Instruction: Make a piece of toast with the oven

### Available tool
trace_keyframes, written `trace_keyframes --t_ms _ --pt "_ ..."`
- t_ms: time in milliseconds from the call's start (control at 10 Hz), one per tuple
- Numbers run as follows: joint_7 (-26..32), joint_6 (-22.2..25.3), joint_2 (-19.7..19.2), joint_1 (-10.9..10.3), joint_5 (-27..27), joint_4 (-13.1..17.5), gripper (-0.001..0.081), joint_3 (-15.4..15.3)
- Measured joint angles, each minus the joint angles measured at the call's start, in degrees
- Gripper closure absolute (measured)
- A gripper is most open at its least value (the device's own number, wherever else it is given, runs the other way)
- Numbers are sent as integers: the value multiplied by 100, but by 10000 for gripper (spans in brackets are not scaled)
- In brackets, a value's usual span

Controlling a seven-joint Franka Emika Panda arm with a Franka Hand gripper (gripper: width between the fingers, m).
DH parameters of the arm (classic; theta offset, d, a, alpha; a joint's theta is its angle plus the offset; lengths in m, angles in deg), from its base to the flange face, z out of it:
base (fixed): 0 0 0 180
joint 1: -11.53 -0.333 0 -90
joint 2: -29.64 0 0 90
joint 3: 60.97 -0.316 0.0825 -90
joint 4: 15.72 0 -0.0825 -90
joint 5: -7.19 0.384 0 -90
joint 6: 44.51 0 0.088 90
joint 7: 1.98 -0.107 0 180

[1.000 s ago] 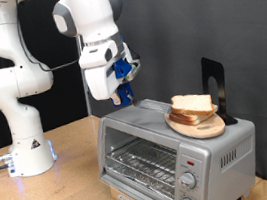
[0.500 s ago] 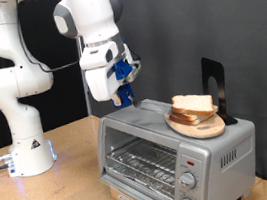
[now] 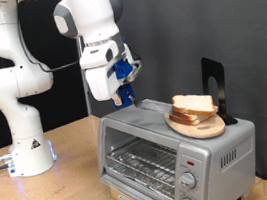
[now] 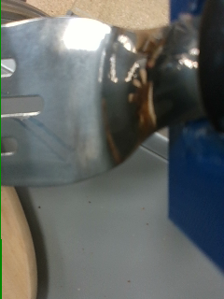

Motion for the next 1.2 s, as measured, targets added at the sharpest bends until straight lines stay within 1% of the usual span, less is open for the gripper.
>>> trace_keyframes --t_ms 300,1200 --pt "109 -157 0 -16 33 0 414 -15" --pt "139 -208 -11 -16 6 -16 414 -155"
